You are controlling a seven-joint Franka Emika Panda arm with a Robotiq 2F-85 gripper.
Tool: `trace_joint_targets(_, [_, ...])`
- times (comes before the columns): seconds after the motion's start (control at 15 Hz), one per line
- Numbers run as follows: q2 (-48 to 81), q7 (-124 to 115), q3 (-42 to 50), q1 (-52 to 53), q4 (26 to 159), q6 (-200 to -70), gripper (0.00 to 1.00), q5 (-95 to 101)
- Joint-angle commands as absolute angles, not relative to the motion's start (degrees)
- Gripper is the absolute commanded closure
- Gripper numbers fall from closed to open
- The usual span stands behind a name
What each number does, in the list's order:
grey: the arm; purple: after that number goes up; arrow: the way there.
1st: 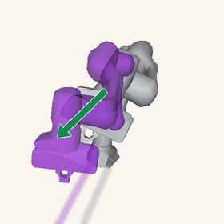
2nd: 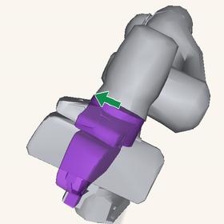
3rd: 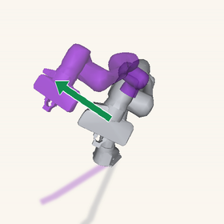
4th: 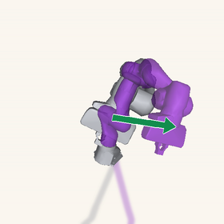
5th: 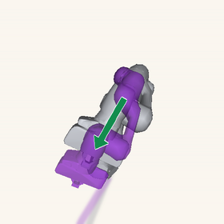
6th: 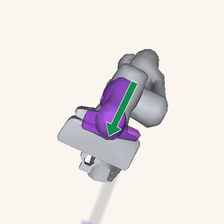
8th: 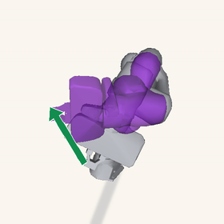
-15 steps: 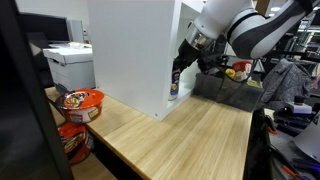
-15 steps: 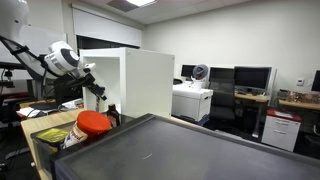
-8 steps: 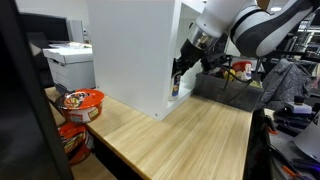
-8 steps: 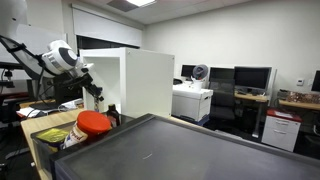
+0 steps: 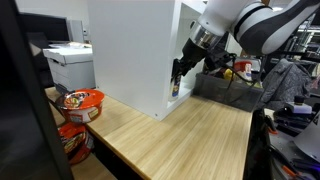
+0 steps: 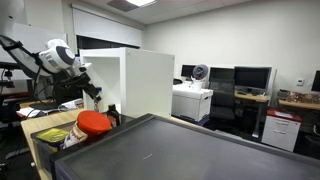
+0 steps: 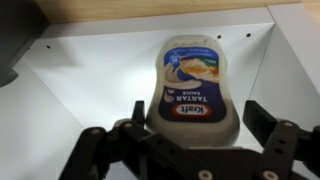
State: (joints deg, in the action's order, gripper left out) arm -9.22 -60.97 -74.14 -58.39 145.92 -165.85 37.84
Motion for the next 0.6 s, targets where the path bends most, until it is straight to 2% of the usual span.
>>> trace_joint_targets(0.0, [-8.74,-55.81,-68.22,-51.22,146.08,-162.67,0.00,33.31])
trace_joint_targets(0.47, [-10.71,-41.90,-57.27,-37.19,145.61,-154.07,0.00,14.61])
trace_joint_targets(0.53, [-10.21,-40.68,-50.72,-30.49,145.54,-152.28,0.00,13.58])
